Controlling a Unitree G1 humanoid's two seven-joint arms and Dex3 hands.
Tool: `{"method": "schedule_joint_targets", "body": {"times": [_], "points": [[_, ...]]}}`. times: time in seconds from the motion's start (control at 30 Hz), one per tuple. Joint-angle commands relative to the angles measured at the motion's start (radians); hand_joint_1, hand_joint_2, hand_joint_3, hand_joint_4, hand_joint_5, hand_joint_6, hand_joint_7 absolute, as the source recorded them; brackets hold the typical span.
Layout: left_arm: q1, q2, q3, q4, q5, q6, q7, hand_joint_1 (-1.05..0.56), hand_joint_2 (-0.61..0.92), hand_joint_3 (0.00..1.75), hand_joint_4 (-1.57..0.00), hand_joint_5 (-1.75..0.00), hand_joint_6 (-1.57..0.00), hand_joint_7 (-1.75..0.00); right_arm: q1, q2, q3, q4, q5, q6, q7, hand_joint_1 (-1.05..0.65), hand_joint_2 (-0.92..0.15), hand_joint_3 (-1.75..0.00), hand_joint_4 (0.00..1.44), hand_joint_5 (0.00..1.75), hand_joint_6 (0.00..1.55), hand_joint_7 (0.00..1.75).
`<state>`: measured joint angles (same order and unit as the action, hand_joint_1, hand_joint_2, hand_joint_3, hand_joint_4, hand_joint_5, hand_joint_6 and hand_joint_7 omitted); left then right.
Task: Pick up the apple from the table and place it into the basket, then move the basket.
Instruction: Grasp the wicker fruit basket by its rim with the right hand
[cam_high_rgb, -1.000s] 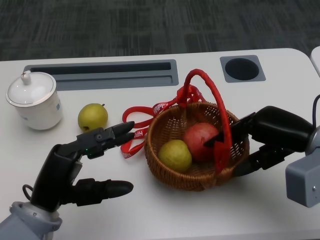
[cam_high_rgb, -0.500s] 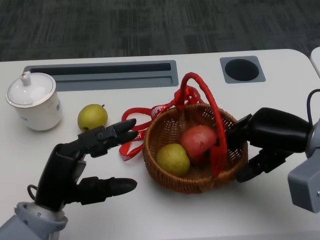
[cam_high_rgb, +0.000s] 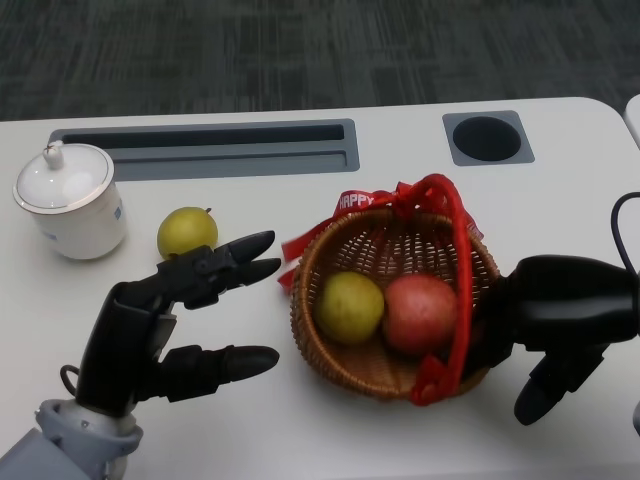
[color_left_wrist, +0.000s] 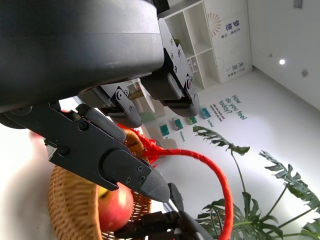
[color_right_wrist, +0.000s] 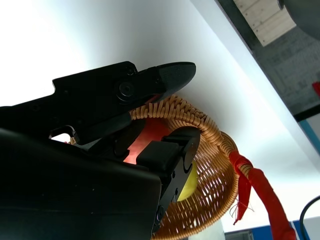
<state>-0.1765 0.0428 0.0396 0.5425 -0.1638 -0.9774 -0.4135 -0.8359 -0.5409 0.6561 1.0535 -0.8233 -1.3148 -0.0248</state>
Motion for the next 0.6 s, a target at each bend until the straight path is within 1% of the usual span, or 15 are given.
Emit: {"method": "schedule_joint_targets", "body": {"times": [0.03,0.13,0.23,0.4,0.5,0.6], "points": [[-0.005,-0.002,0.009,0.0,0.002,-0.01,0.028,-0.49,0.77,0.0,-0.85,-0.03,-0.72,-0.01,-0.001,-0.01,0.018,-0.012,-0.021,0.001,0.04,-0.64,-0.92,-0.07,0.92,0.03,0.78,0.01],[0.001,-0.011,0.005,-0.005,0.0,-0.014,0.035,-0.48,0.77,0.0,-0.85,-0.03,-0.72,0.0,-0.008,0.013,0.021,0.012,-0.013,0.031,0.065,-0.64,-0.92,-0.05,0.92,0.02,0.79,0.01],[0.011,-0.02,0.007,-0.011,0.004,-0.021,0.046,-0.48,0.78,0.0,-0.86,-0.03,-0.72,0.0,-0.023,0.047,0.02,0.055,-0.001,0.072,0.092,-0.65,-0.92,-0.04,0.93,0.02,0.8,0.01],[0.028,-0.037,0.009,-0.024,0.011,-0.028,0.071,-0.48,0.78,0.0,-0.87,-0.03,-0.72,0.0,-0.053,0.09,0.018,0.108,0.012,0.129,0.128,-0.65,-0.92,-0.04,0.9,0.0,0.78,0.0],[0.035,-0.042,0.015,-0.028,0.017,-0.038,0.09,-0.49,0.78,0.0,-0.88,-0.03,-0.72,-0.01,-0.061,0.107,0.016,0.115,0.018,0.143,0.124,-0.64,-0.92,-0.05,0.89,0.0,0.76,0.0],[0.037,-0.041,0.019,-0.026,0.015,-0.051,0.101,-0.48,0.78,0.0,-0.9,-0.04,-0.73,-0.01,-0.065,0.118,0.008,0.109,0.024,0.145,0.092,-0.63,-0.92,-0.05,0.87,0.0,0.74,0.0]]}}
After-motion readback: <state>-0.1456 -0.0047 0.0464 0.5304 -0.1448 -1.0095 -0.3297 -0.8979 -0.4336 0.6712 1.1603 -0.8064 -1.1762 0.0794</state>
